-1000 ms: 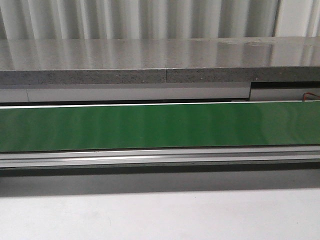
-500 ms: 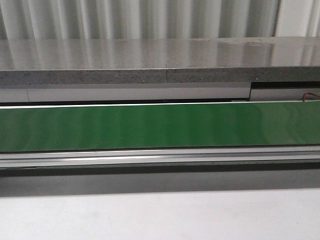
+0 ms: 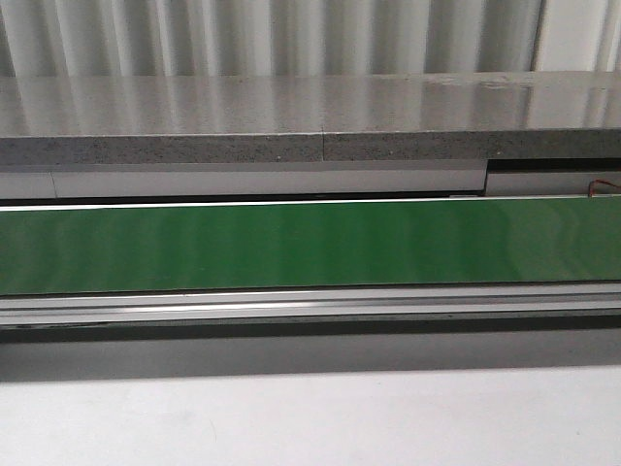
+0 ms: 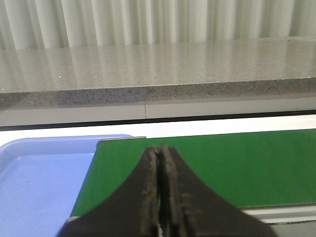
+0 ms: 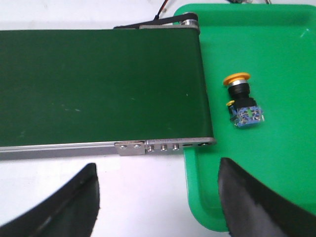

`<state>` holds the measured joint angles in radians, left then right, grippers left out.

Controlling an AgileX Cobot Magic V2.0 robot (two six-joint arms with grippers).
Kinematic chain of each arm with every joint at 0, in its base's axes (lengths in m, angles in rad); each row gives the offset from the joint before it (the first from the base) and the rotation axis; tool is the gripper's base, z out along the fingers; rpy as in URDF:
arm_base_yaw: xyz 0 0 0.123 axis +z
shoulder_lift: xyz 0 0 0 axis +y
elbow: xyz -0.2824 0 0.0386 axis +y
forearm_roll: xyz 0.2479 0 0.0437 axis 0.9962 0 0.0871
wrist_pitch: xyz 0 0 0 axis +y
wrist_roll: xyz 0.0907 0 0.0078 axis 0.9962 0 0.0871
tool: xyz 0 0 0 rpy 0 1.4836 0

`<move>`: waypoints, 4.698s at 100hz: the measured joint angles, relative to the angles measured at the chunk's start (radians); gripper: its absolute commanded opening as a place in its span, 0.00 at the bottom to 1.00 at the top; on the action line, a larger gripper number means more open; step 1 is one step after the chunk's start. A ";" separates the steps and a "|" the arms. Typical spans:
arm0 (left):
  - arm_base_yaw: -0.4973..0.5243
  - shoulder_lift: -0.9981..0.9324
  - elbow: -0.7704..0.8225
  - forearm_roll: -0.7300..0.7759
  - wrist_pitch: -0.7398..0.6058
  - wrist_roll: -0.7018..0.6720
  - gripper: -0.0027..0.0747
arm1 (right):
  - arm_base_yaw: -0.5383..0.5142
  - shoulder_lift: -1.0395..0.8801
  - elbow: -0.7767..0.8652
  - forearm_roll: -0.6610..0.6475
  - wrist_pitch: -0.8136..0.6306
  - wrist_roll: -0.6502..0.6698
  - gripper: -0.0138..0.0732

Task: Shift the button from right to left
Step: 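Lower the right gripper and grasp the yellow-capped button, then lift the button and carry it with the right gripper onto the belt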

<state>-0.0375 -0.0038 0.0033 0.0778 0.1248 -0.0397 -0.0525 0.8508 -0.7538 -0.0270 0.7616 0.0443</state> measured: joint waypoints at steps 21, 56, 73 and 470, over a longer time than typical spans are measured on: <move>0.000 0.000 0.000 0.000 0.000 0.000 0.01 | -0.054 0.100 -0.046 0.000 0.015 0.006 0.75; 0.000 0.000 0.000 0.000 0.000 0.000 0.01 | -0.270 0.246 -0.100 0.016 0.024 0.011 0.75; 0.000 0.000 0.000 0.000 0.000 0.000 0.01 | -0.369 0.364 -0.151 0.037 0.050 0.011 0.75; 0.000 0.000 0.000 0.000 0.000 0.000 0.01 | -0.060 0.738 -0.595 0.288 0.343 -0.211 0.92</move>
<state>-0.0375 -0.0038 0.0033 0.0778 0.1248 -0.0397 -0.1129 1.5885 -1.3491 0.2614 1.1051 -0.1669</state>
